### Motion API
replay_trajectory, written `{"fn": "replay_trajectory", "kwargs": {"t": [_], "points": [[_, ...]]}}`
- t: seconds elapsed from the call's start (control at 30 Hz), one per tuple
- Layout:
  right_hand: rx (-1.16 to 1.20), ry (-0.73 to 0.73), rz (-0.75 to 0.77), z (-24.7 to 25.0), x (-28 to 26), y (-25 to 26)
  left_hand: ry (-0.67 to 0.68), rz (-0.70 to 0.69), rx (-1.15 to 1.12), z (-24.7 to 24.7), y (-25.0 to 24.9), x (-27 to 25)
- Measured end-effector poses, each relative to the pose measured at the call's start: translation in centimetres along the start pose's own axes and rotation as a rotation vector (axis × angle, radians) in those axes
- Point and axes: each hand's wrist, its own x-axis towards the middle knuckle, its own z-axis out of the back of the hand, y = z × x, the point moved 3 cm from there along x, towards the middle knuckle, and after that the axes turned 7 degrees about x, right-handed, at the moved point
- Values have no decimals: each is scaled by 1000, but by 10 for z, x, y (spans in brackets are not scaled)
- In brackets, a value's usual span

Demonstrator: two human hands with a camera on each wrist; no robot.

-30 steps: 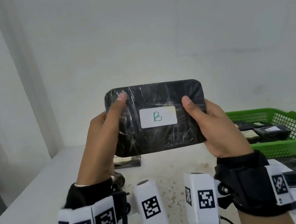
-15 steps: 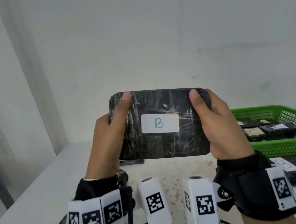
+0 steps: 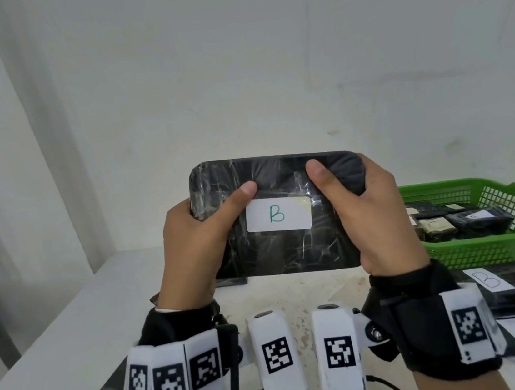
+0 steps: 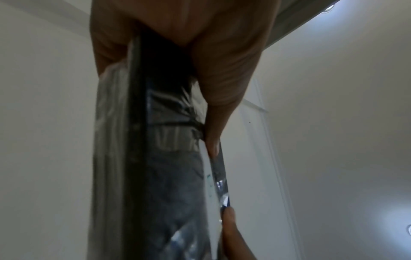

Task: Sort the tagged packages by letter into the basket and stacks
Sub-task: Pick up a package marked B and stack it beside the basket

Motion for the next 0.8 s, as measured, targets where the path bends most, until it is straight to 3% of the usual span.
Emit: {"fn": "replay_trajectory", "kwargs": {"t": [0.17,0.4,0.63,0.7,0.8], "points": [[37,23,-6,3,0,6,-32,-14,-1,-6,3,-1],[-6,-29,44,6,2,1,112,-40,-15,-8,-3,-4],[-69,101,1,8,2,7,40,-48,-48,-6,6,1],[-105,83,20,10,3,6,94,-26,-62,-5,6,2],[-84,42,21,12,4,1,277,-5,-57,-4,5,2]]}}
